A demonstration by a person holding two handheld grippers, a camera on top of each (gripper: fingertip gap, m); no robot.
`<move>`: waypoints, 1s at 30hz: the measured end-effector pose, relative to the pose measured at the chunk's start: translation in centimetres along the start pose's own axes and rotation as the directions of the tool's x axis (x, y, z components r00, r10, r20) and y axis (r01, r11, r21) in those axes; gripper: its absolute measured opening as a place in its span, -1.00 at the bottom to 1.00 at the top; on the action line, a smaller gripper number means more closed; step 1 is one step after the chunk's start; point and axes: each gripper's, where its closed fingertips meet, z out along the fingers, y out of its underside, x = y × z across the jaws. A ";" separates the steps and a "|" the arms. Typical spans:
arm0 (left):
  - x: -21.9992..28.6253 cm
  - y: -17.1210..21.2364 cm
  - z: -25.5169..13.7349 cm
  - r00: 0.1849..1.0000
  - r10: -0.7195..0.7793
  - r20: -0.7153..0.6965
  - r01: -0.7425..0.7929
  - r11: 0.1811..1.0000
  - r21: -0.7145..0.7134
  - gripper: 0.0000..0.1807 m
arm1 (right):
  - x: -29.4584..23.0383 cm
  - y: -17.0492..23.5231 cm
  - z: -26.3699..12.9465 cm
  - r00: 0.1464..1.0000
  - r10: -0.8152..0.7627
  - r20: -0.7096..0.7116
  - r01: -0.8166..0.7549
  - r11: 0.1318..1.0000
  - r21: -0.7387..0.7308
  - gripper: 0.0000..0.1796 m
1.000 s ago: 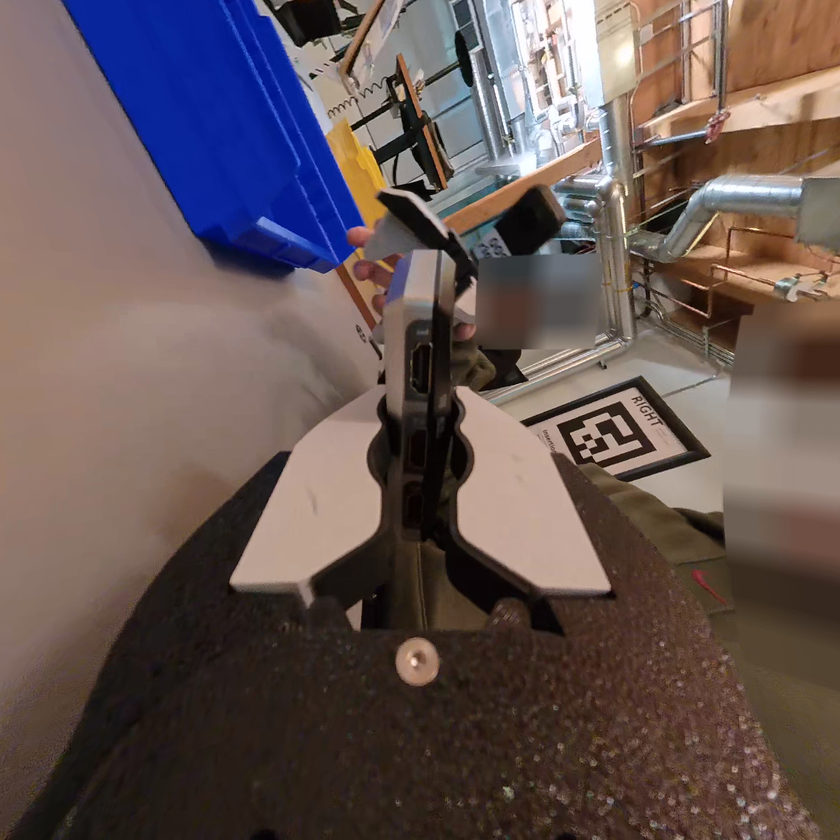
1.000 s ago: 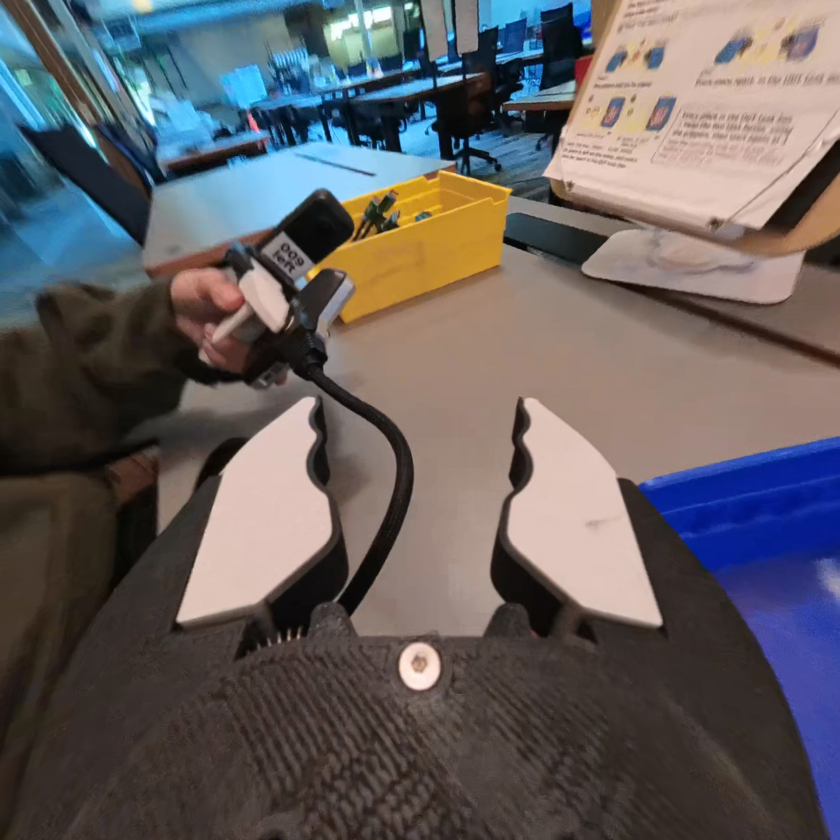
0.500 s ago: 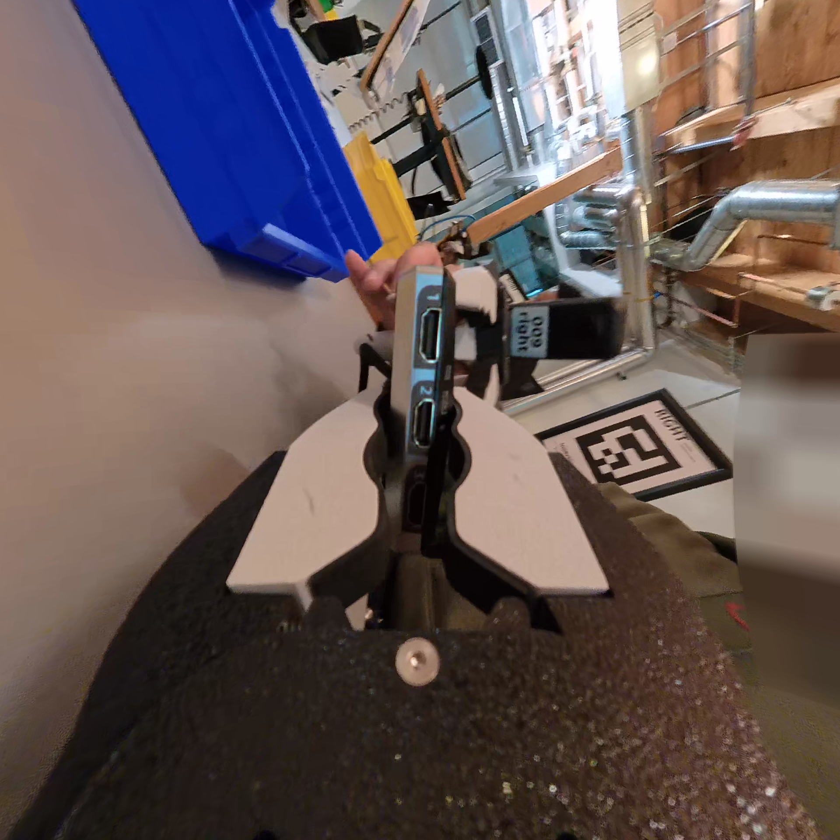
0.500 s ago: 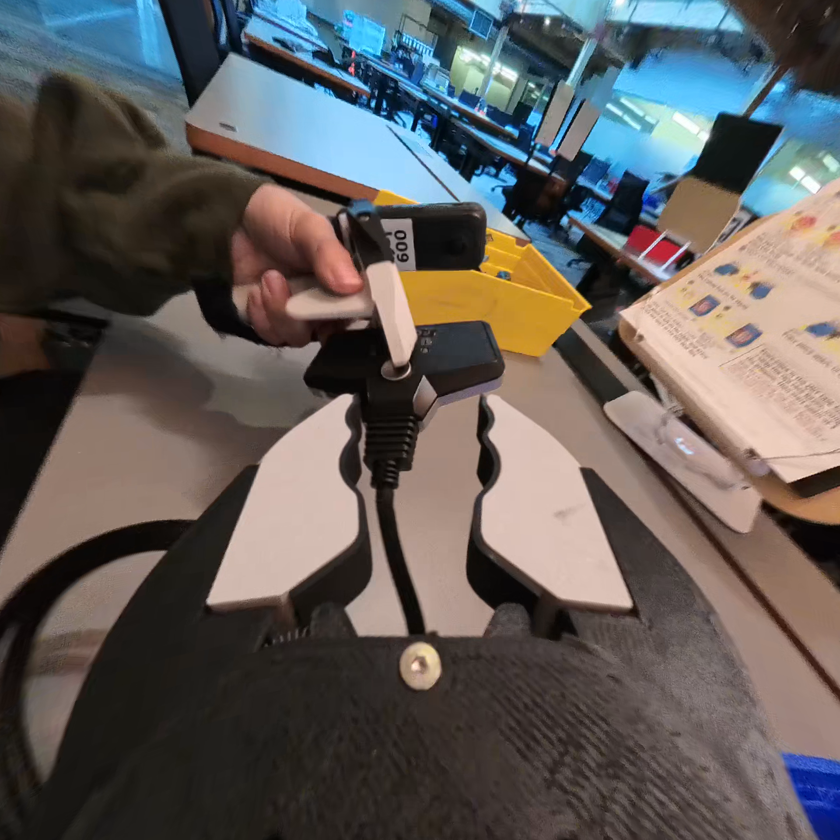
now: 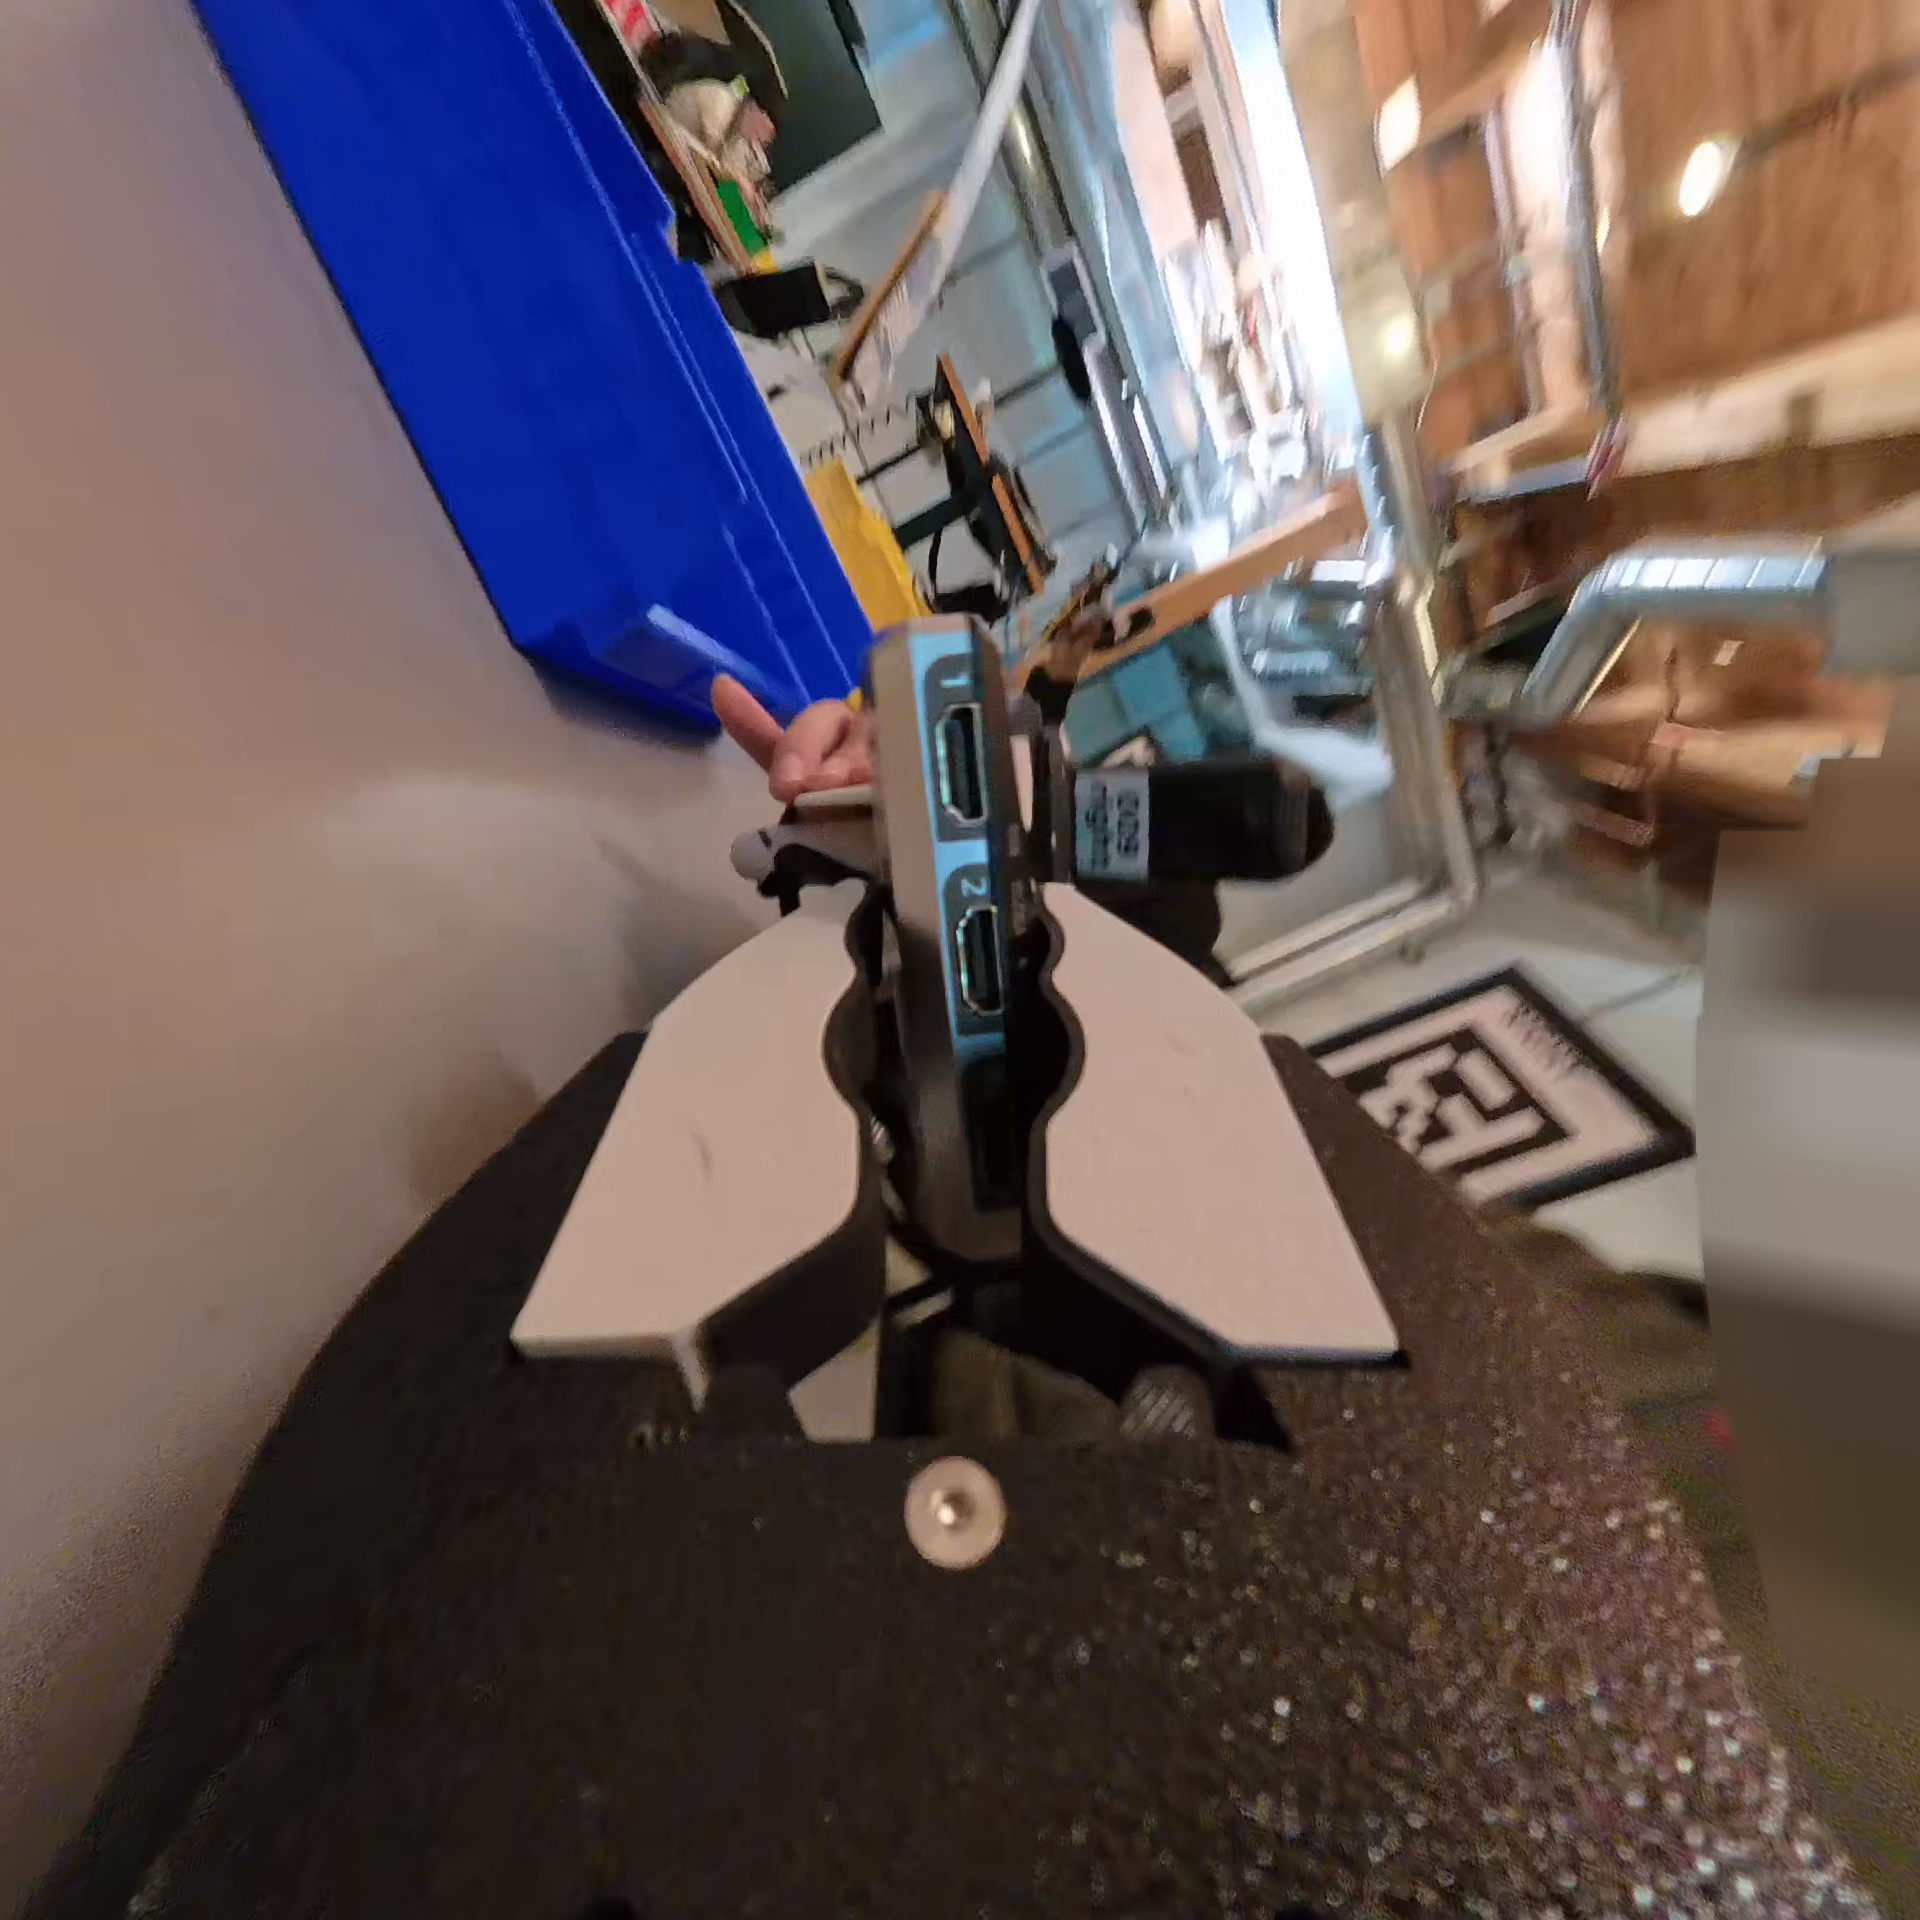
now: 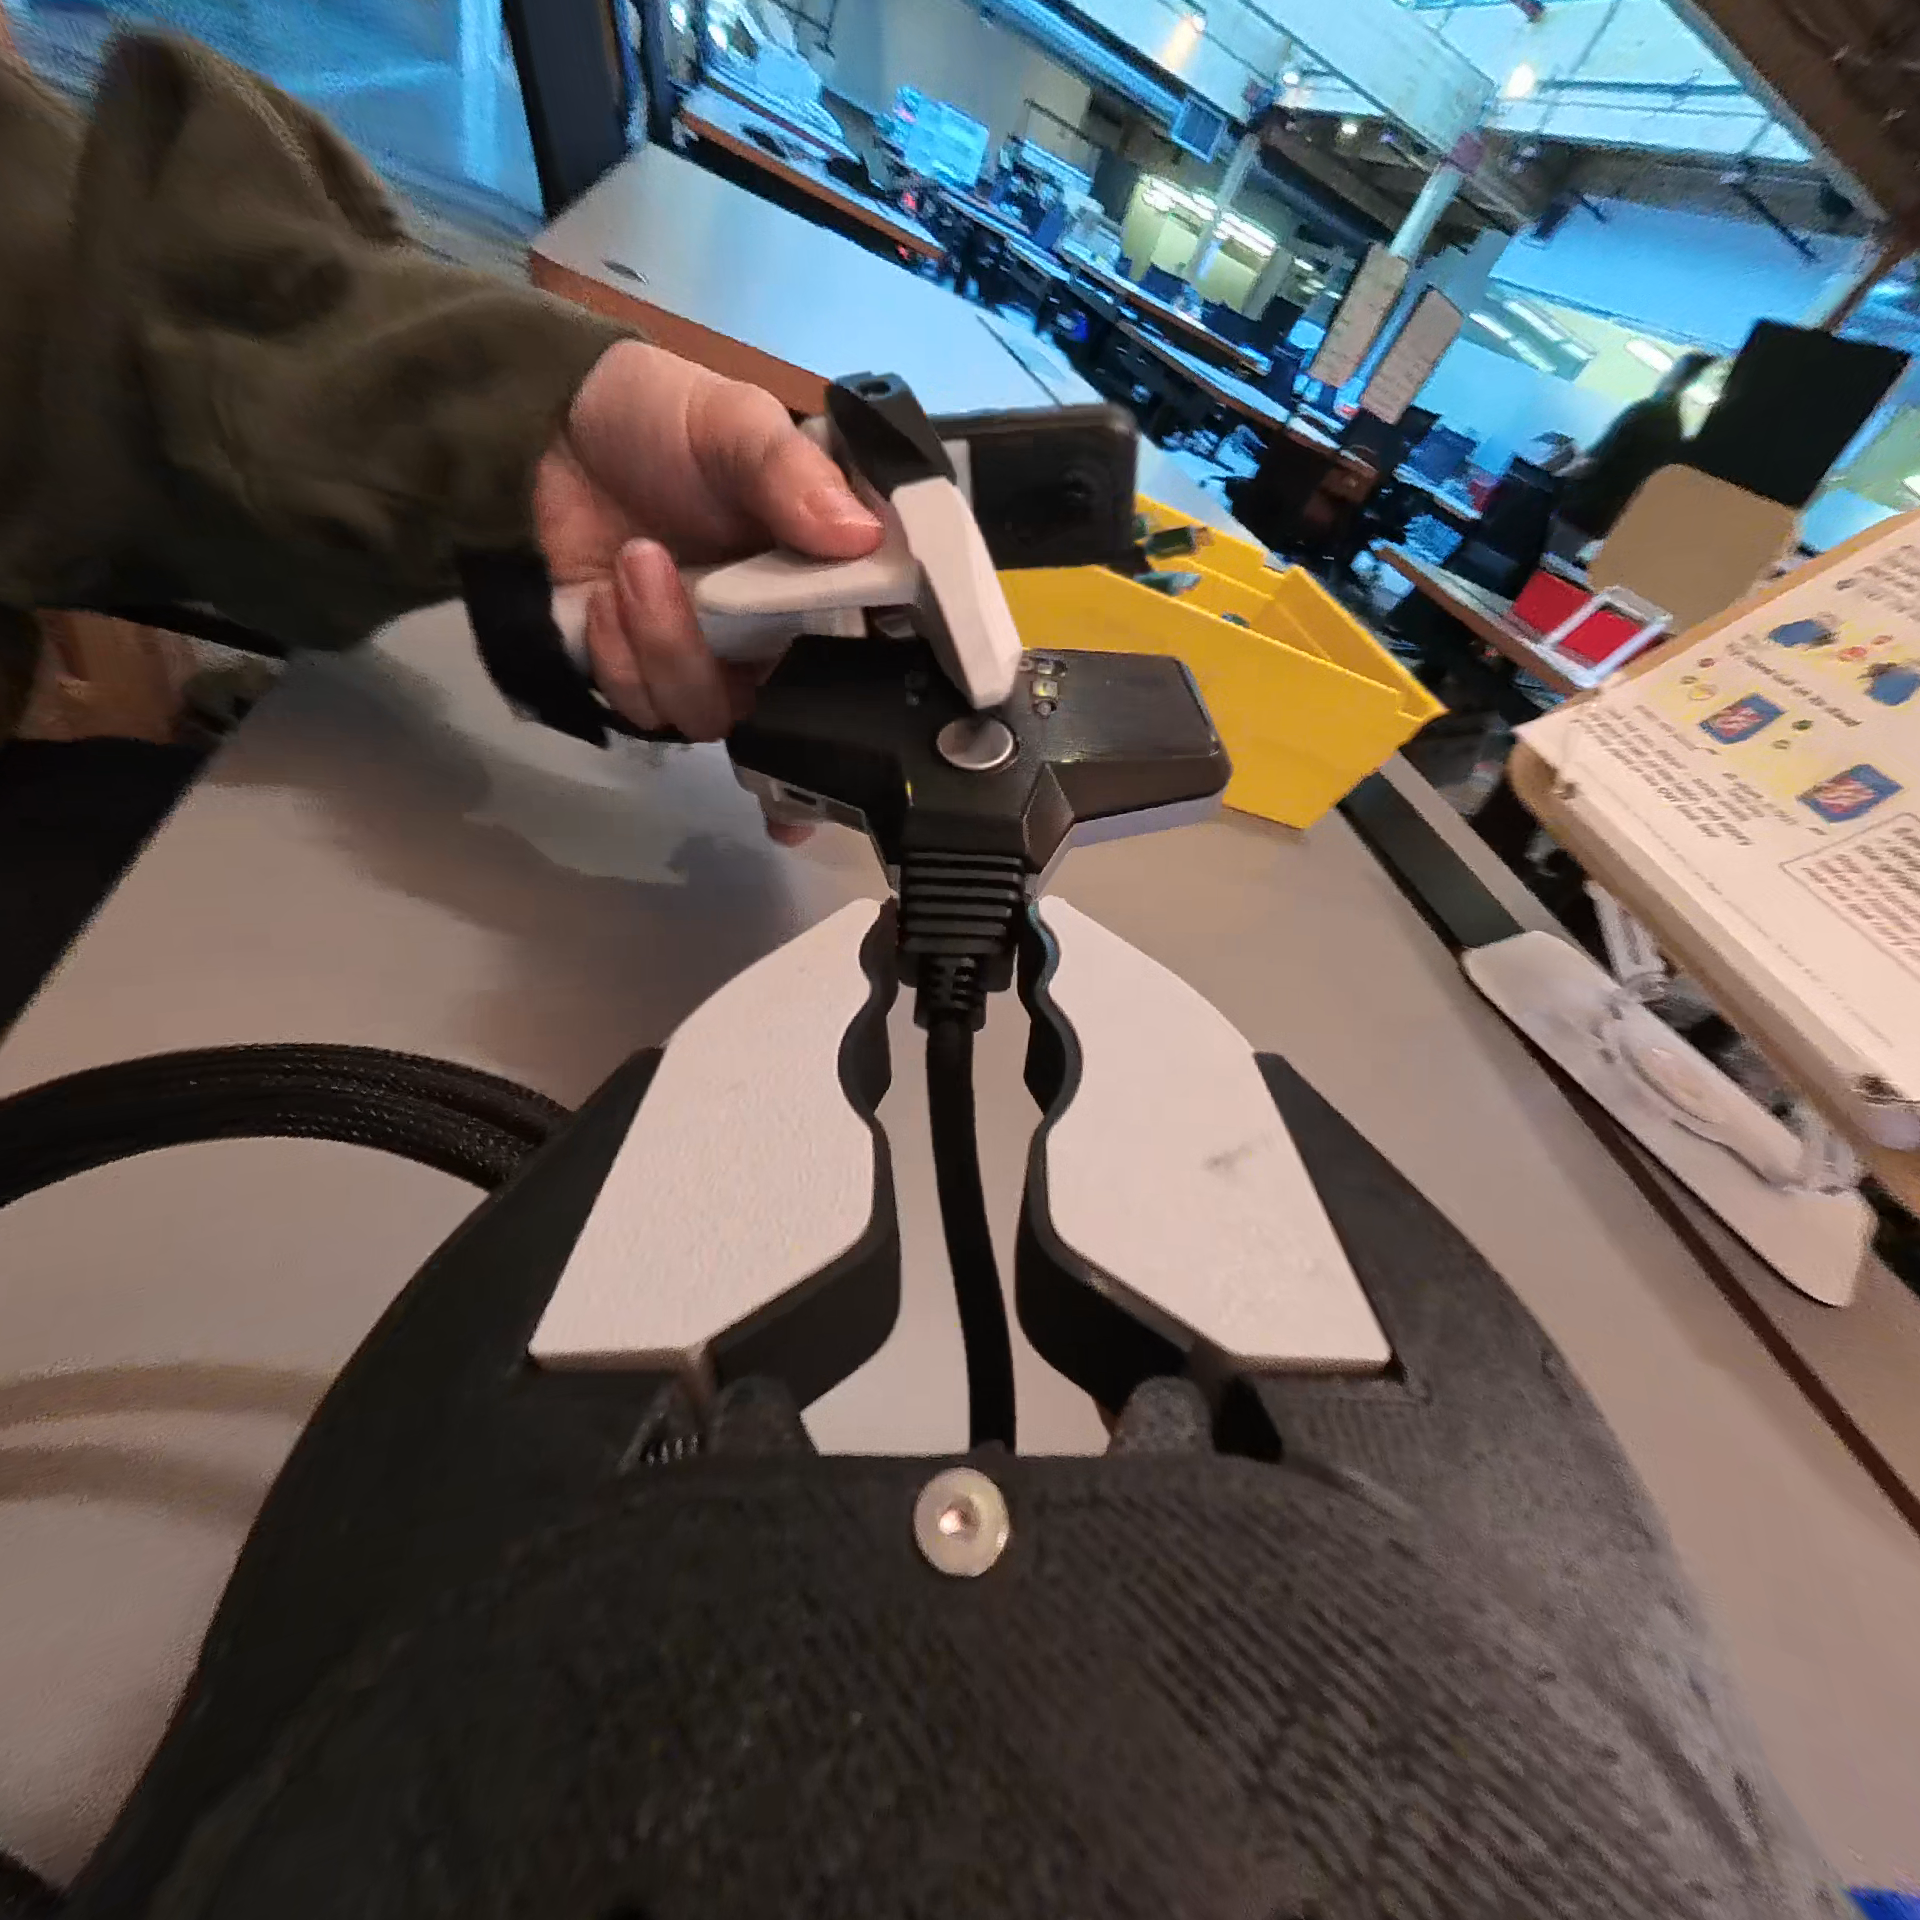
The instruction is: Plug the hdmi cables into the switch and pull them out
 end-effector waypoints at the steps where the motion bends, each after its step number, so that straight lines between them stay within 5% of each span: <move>1: 0.1 0.3 -0.3 0.999 0.043 0.010 -0.043 0.999 -0.033 -0.71 | -0.1 0.0 -0.1 1.000 0.014 0.019 -0.014 1.000 0.007 -0.76; 4: 0.2 0.7 -1.5 0.979 0.189 0.078 -0.178 0.976 -0.127 -0.49 | -0.2 -0.3 -0.7 0.994 0.081 0.071 -0.086 0.993 0.076 -0.76; 8: 0.1 1.0 -2.3 0.903 0.374 0.210 -0.325 0.916 -0.234 -0.55 | -0.8 0.4 -0.4 0.980 0.134 0.150 -0.149 0.984 0.094 -0.76; 11: 0.3 1.4 -1.8 0.950 0.242 0.198 -0.199 0.956 -0.216 -0.63 | -1.1 0.1 0.3 0.976 0.137 0.169 -0.160 0.978 0.131 -0.76; 20: 0.6 -0.4 -1.2 0.991 -0.075 -0.111 0.095 0.979 0.181 -0.73 | -0.5 -0.4 0.2 0.963 0.207 0.173 -0.248 0.932 0.265 -0.70; 26: 0.3 -1.1 -1.0 0.996 -0.034 -0.077 0.051 0.973 0.223 -0.74 | 0.0 -0.2 0.4 0.981 0.174 0.090 -0.191 0.947 0.259 -0.71; 30: 0.5 -0.5 -0.6 0.999 0.037 -0.024 -0.033 0.984 0.176 -0.74 | 0.0 -0.2 -0.2 0.960 0.224 0.169 -0.264 0.927 0.268 -0.72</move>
